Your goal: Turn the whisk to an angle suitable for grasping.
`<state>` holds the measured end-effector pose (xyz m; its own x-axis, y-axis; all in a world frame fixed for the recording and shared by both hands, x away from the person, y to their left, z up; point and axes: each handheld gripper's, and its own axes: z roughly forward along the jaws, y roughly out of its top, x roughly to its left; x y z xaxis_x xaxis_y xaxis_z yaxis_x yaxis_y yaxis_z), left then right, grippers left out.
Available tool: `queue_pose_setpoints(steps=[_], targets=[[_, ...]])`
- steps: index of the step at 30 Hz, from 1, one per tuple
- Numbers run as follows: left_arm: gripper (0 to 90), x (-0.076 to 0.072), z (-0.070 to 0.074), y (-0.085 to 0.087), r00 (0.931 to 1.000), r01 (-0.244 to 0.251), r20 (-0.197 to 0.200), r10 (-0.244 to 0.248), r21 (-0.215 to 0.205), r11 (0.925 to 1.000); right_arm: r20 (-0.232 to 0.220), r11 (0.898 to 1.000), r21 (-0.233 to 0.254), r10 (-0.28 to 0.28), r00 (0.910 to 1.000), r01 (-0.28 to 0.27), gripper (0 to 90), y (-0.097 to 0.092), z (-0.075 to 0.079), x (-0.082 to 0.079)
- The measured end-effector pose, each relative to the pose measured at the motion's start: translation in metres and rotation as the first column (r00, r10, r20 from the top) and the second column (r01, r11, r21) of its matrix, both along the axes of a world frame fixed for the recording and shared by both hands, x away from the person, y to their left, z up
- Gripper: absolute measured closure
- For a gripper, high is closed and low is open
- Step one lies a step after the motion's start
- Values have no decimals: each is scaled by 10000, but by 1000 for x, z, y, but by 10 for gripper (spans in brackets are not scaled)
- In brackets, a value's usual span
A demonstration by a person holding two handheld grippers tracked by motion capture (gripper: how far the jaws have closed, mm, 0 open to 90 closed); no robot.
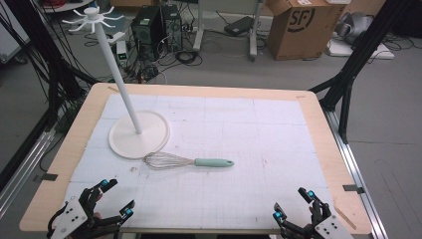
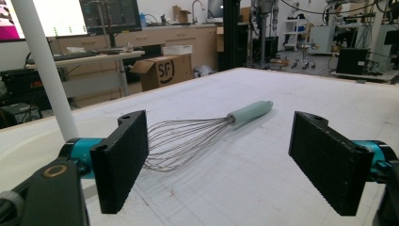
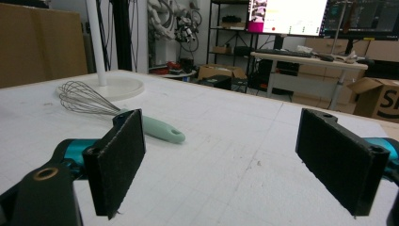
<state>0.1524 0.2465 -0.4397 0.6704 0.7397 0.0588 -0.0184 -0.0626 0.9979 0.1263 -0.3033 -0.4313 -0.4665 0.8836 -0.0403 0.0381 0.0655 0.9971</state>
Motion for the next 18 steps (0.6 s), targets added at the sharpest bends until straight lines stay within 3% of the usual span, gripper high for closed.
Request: queue_pose_setpoints(steps=[15,18], targets=[[210,3,0,-4,9999,108,14,-108,87,9999,33,10000,-8,-71,10000,71,155,-2,1,-3],[208,4,3,-8,9997,217,151,-216,-76,9997,40,9999,-21,-127,9999,127,155,-3,0,-4]])
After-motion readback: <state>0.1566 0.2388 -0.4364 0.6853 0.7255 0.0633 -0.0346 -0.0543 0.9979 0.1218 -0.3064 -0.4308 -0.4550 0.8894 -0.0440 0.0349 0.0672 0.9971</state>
